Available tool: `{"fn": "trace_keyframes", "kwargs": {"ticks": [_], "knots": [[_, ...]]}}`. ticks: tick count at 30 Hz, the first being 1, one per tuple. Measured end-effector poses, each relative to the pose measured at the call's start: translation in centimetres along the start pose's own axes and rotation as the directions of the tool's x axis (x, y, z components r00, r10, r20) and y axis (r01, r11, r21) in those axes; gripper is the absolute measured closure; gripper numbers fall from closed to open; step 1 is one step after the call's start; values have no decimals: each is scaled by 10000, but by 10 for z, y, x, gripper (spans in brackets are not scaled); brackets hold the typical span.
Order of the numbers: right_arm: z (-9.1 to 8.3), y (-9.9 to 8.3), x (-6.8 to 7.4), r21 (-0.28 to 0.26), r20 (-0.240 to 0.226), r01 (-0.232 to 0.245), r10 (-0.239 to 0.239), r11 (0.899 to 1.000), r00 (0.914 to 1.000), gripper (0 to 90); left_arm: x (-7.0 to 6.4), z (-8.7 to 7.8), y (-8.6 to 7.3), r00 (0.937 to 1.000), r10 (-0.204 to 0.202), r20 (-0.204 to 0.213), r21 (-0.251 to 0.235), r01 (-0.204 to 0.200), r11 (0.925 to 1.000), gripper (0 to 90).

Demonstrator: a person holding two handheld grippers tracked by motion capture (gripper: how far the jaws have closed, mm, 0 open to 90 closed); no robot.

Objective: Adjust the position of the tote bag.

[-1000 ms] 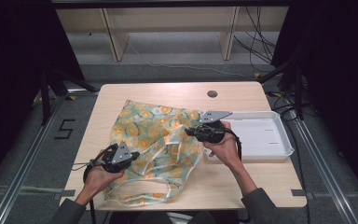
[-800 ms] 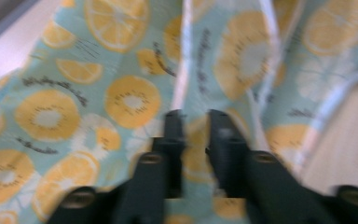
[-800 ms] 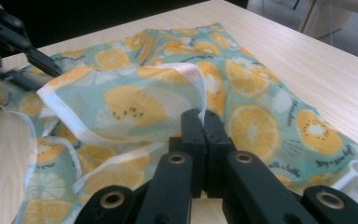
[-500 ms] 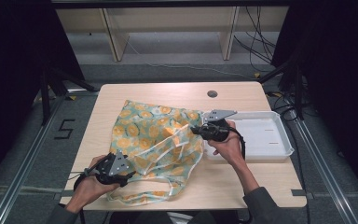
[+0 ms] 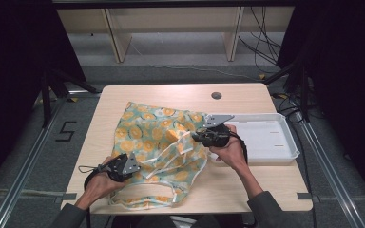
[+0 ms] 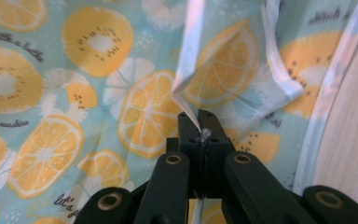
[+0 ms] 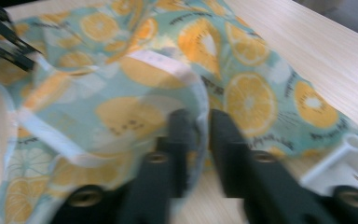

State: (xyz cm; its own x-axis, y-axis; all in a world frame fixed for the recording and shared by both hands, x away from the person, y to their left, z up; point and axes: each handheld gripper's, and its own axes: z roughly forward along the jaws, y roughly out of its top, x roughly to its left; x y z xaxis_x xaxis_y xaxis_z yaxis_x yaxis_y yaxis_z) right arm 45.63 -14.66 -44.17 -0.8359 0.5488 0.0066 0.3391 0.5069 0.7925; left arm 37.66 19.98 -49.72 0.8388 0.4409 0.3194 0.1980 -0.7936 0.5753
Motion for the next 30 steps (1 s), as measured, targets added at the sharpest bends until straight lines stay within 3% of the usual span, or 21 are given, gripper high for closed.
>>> {"fn": "trace_keyframes", "kwargs": {"ticks": [2, 3, 4, 5, 8, 11, 15, 17, 18, 19, 20, 21, 22, 23, 24, 25, 26, 27, 28, 29, 30], "knots": [[-7, 2, 2, 215, 196, -9, 4, 9998, 9998, 607, 6, -10, 1, 9994, -345, 60, -379, 347, 9987, 895], [-7, 2, 2, 215, 196, -9, 4, 9998, 9998, 607, 6, -10, 1, 9994, -345, 60, -379, 347, 9987, 895], [-21, 4, 8, 160, 237, -188, 184, 9997, 9995, 551, 13, -20, 3, 9975, -701, 94, -781, 706, 9944, 895], [-30, 5, 11, 60, 536, 61, -64, 10000, 9985, 526, 15, -24, 3, 9953, -957, 142, -998, 966, 9903, 895], [-58, 3, 27, 288, 277, 332, -340, 9990, 9990, 495, 19, -30, 5, 9842, -1755, 230, -1511, 1769, 9726, 895], [-75, -7, 53, 375, -133, 1072, -1067, 9935, 9942, 501, 23, -35, 8, 9828, -1843, 152, -1674, 1842, 9685, 895], [-75, -18, 74, 615, -460, 1370, -1343, 9887, 9899, 484, 27, -38, 11, 9801, -1972, 220, -1788, 1979, 9638, 895], [-58, -22, 85, 855, -472, 1939, -1904, 9773, 9806, 447, 29, -42, 15, 9790, -2027, 193, -1831, 2028, 9619, 895], [-52, -23, 87, 1017, -449, 2058, -2022, 9733, 9783, 437, 29, -42, 16, 9762, -2162, 183, -2024, 2154, 9553, 895], [-45, -24, 88, 1195, -515, 2147, -2099, 9693, 9764, 431, 30, -44, 17, 9786, -2043, 226, -1911, 2049, 9600, 895], [-37, -25, 89, 1296, -375, 2231, -2201, 9661, 9748, 419, 30, -43, 17, 9753, -2184, 319, -2101, 2202, 9526, 895], [-31, -26, 91, 1641, -193, 2111, -2108, 9636, 9773, 404, 31, -44, 18, 9790, -2014, 316, -2058, 2036, 9572, 895], [-25, -27, 92, 1880, -81, 2248, -2273, 9561, 9738, 406, 32, -45, 19, 9778, -2068, 332, -2074, 2091, 9556, 895], [-17, -29, 93, 2295, 76, 2480, -2565, 9412, 9665, 423, 32, -45, 19, 9782, -2048, 337, -2030, 2073, 9570, 895], [-12, -29, 92, 2430, 135, 2750, -2868, 9302, 9579, 503, 32, -45, 19, 9725, -2304, 337, -2171, 2321, 9481, 895], [-8, -29, 92, 2669, 158, 2954, -3106, 9173, 9504, 657, 34, -46, 19, 9770, -2107, 319, -2192, 2125, 9523, 895], [-7, -28, 91, 2699, -64, 3327, -3439, 9036, 9390, 780, 35, -48, 19, 9735, -2259, 369, -2178, 2285, 9489, 894], [-7, -26, 90, 2617, -102, 3437, -3535, 9019, 9354, 855, 36, -50, 20, 9716, -2337, 383, -2229, 2363, 9458, 894], [-7, -26, 90, 2617, -102, 3437, -3535, 9019, 9354, 855, 36, -50, 20, 9716, -2337, 383, -2229, 2363, 9458, 894], [-16, -15, 85, 2067, -348, 3600, -3608, 9098, 9320, 900, 41, -54, 19, 9681, -2482, 335, -2430, 2488, 9376, 895], [-21, -10, 82, 1782, -311, 3504, -3507, 9195, 9360, 900, 45, -57, 19, 9644, -2632, 270, -2565, 2612, 9306, 894]]}}
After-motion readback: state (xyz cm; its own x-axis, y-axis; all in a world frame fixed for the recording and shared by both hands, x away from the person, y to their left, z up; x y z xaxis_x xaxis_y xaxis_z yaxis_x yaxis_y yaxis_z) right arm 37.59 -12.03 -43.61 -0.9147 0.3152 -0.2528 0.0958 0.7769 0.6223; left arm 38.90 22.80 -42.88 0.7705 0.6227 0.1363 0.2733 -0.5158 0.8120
